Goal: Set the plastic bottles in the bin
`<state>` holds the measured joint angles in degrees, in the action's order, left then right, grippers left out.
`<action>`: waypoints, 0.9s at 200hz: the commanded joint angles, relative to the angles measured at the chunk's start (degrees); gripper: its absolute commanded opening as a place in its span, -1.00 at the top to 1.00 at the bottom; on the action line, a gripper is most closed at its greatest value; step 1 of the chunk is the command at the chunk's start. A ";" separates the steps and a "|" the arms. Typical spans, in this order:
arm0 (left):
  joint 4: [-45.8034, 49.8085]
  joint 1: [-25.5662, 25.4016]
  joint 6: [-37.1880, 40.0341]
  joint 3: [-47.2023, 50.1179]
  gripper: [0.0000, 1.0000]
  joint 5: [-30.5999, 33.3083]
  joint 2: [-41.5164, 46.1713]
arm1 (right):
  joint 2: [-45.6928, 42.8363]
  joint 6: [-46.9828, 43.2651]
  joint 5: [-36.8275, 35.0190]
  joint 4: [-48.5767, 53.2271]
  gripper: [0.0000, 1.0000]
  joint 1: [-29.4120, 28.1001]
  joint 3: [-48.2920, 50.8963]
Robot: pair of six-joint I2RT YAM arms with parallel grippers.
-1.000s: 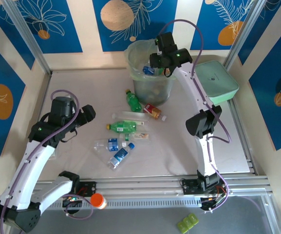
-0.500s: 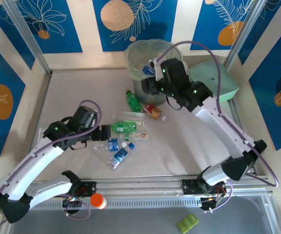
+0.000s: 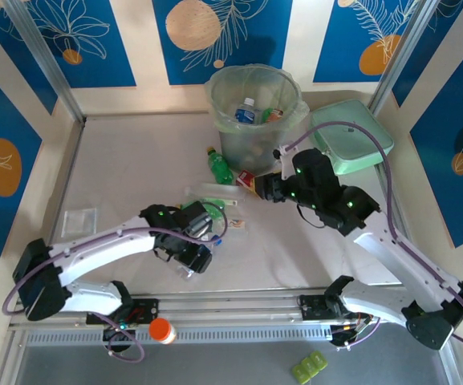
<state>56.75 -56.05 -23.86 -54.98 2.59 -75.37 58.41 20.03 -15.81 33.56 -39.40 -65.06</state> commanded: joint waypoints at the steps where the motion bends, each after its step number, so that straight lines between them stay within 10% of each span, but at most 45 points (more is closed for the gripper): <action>1: -2.26 -0.72 0.40 0.83 -0.91 2.59 -3.59 | -1.90 1.08 1.30 -2.17 -0.09 0.38 2.73; 100: -9.18 -4.67 -1.78 2.47 -0.49 6.58 -17.36 | -4.31 1.94 5.30 -4.03 -0.09 2.99 8.23; 180: -3.77 -5.36 -1.29 -1.02 -0.14 8.79 -10.16 | -6.33 3.34 6.50 -3.68 -0.09 2.93 7.17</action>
<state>49.52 -60.64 -25.39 -53.25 9.74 -90.00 53.30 21.98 -10.81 30.46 -36.51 -57.17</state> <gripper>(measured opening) 0.592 0.543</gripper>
